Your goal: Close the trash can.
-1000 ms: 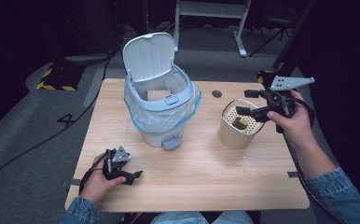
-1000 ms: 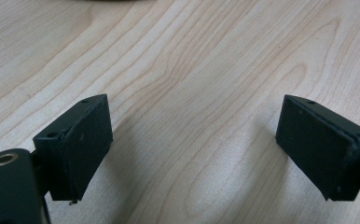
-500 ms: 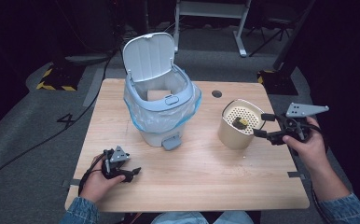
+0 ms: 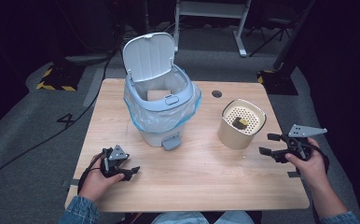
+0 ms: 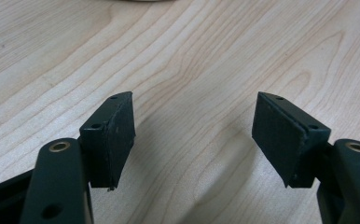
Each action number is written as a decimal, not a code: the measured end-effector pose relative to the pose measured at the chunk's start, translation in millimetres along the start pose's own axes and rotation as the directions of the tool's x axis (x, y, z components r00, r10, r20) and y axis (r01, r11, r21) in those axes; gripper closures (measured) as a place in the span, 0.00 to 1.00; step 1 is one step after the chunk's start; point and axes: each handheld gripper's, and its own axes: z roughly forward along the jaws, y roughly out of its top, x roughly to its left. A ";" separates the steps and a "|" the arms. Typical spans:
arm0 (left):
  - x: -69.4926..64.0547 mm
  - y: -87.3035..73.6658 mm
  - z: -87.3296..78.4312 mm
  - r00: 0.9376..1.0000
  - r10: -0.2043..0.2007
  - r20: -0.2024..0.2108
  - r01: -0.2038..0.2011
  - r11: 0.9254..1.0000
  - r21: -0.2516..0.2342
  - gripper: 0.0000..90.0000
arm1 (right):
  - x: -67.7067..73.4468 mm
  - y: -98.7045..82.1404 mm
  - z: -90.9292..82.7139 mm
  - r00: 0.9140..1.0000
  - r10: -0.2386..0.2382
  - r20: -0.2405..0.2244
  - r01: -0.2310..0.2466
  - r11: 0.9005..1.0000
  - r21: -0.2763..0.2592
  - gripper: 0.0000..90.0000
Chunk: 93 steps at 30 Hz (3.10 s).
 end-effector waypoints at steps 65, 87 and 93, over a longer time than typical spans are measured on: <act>67.5 191.1 -134.3 0.977 -0.023 -0.211 -0.039 0.958 -0.285 0.36 | 7.5 -83.5 45.4 0.988 0.008 0.154 -0.029 0.990 0.139 0.22; 88.4 232.7 -130.2 0.987 -0.059 -0.151 -0.014 0.897 -0.443 0.41 | 7.6 -83.5 45.4 0.988 0.008 0.154 -0.030 0.990 0.139 0.22; 87.8 239.2 -129.2 0.989 -0.061 -0.135 -0.011 0.879 -0.476 0.40 | 7.6 -83.5 45.4 0.988 0.008 0.154 -0.030 0.990 0.139 0.22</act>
